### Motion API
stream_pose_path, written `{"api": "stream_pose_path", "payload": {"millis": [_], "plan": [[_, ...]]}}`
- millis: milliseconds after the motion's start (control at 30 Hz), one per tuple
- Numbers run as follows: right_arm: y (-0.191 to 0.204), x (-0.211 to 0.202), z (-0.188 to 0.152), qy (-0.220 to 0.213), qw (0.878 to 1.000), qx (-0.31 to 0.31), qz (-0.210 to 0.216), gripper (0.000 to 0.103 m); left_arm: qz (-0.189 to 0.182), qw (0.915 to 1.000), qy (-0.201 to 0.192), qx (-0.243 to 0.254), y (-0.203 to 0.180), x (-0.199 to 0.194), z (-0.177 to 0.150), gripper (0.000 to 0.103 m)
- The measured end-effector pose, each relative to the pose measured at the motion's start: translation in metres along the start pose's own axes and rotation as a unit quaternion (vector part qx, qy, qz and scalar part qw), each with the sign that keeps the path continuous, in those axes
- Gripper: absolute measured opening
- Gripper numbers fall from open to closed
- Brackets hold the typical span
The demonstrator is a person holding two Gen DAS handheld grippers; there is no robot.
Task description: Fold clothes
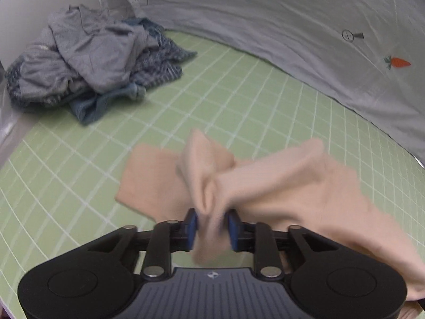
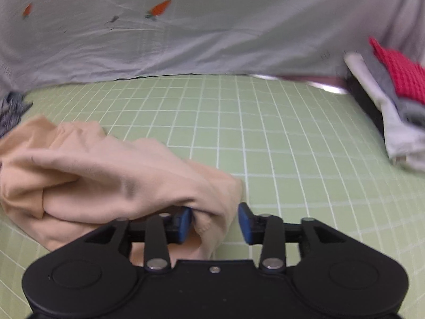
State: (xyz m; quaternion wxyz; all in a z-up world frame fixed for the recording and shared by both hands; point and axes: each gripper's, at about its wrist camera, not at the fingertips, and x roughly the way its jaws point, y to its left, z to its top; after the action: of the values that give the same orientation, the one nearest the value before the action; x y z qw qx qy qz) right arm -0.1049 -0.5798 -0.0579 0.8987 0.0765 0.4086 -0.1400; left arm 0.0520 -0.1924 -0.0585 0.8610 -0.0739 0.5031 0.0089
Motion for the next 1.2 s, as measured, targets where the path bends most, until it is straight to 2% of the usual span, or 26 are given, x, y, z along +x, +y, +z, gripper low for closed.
{"api": "stream_pose_path", "payload": {"millis": [33,100,200,400,500,633,867,967,1033,1067,1100,1133,1200], "plan": [[-0.006,-0.001,-0.002,0.001,1.000,0.020,0.006,0.046,-0.008,1.0000,0.000,-0.005,0.000,-0.002,-0.005,0.042],[-0.017,-0.006,-0.006,0.001,0.999,0.045,0.014,0.049,-0.023,0.9997,-0.005,-0.007,-0.002,-0.007,-0.011,0.061],[-0.022,-0.018,-0.010,-0.009,0.998,0.059,0.018,0.049,-0.032,0.9994,-0.010,0.007,-0.009,-0.014,-0.017,0.068],[-0.031,-0.040,-0.011,-0.039,0.997,0.067,-0.009,0.049,-0.046,0.9985,-0.006,0.029,-0.022,-0.019,-0.027,0.076],[-0.036,-0.023,-0.017,-0.001,0.998,0.059,-0.023,0.049,-0.061,0.9969,0.007,0.050,-0.034,-0.016,-0.034,0.078],[-0.035,-0.012,-0.028,0.028,0.997,0.070,0.005,0.049,-0.074,0.9945,0.020,0.071,-0.049,-0.011,-0.041,0.078],[-0.025,-0.015,-0.025,0.018,0.997,0.065,0.049,0.049,-0.085,0.9914,0.025,0.096,-0.066,-0.003,-0.045,0.078],[-0.018,-0.005,-0.027,0.039,0.996,0.053,0.054,0.050,-0.094,0.9903,0.027,0.099,-0.069,0.004,-0.044,0.074],[-0.017,0.006,-0.031,0.058,0.994,0.064,0.066,0.049,-0.104,0.9893,0.032,0.097,-0.070,0.008,-0.042,0.060],[-0.017,0.013,-0.033,0.069,0.992,0.073,0.074,0.048,-0.112,0.9885,0.035,0.096,-0.071,0.011,-0.041,0.047],[-0.017,0.018,-0.034,0.076,0.991,0.080,0.081,0.044,-0.122,0.9875,0.038,0.092,-0.072,0.013,-0.040,0.031],[-0.017,0.020,-0.035,0.079,0.990,0.082,0.085,0.031,-0.130,0.9867,0.039,0.089,-0.073,0.013,-0.039,0.025],[-0.012,0.020,-0.035,0.079,0.991,0.068,0.083,0.017,-0.125,0.9868,0.034,0.097,-0.078,0.013,-0.038,0.019]]}}
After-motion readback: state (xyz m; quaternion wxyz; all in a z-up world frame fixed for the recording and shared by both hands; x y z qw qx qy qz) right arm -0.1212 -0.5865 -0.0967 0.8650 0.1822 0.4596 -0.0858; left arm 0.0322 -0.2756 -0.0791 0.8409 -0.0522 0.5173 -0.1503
